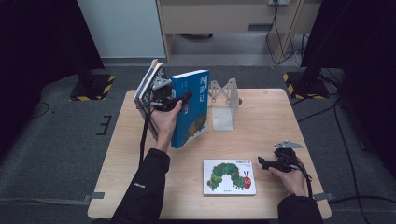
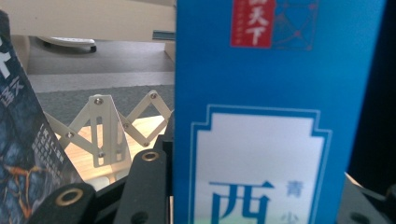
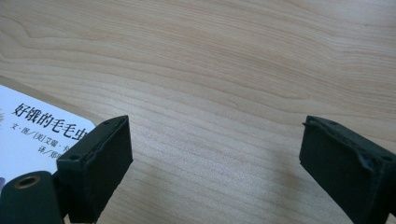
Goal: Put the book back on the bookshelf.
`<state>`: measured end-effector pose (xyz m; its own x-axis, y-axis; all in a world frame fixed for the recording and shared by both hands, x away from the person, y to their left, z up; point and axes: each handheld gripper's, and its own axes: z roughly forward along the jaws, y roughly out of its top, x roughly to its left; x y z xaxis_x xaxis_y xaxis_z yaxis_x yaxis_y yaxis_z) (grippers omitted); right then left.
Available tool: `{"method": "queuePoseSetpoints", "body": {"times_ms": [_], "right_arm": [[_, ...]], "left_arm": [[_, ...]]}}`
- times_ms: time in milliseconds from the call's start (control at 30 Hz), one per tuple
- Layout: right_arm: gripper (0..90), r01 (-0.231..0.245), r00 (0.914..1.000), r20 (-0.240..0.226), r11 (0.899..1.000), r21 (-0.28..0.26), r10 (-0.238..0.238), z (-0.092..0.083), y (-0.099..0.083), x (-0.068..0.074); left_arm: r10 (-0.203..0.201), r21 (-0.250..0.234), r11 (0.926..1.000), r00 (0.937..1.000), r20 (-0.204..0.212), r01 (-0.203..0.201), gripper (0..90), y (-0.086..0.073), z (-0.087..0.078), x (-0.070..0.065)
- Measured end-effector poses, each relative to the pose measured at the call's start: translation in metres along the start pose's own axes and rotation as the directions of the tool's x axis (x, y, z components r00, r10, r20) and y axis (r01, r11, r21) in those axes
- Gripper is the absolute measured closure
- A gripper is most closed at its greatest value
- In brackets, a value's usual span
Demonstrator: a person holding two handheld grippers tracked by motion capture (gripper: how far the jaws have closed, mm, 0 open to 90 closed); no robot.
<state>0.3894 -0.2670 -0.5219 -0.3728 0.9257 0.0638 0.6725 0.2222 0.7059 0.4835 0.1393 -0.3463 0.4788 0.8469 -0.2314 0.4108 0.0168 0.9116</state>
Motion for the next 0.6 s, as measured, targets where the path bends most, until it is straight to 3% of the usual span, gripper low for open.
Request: {"method": "queuePoseSetpoints", "body": {"times_ms": [100, 333, 600], "right_arm": [[9.7, 0.002, 1.0, 0.001, 1.0, -0.005, -0.002, 0.0, 0.0, 0.0], [9.9, -0.002, 1.0, -0.002, 1.0, -0.012, 0.001, -0.001, 0.001, 0.0], [10.1, -0.001, 1.0, 0.005, 1.0, -0.01, 0.001, -0.001, 0.0, -0.002]], "left_arm": [[0.018, -0.007, 0.9998, 0.9994, -0.03, -0.018, 60.6, 0.0, 0.008, -0.002], [0.0, -0.037, 0.9993, 0.9973, -0.074, -0.003, 60.6, -0.006, 0.027, 0.003], [-0.049, -0.034, 0.9983, 0.9947, -0.09, 0.047, 60.4, -0.01, 0.047, 0.009]]}}
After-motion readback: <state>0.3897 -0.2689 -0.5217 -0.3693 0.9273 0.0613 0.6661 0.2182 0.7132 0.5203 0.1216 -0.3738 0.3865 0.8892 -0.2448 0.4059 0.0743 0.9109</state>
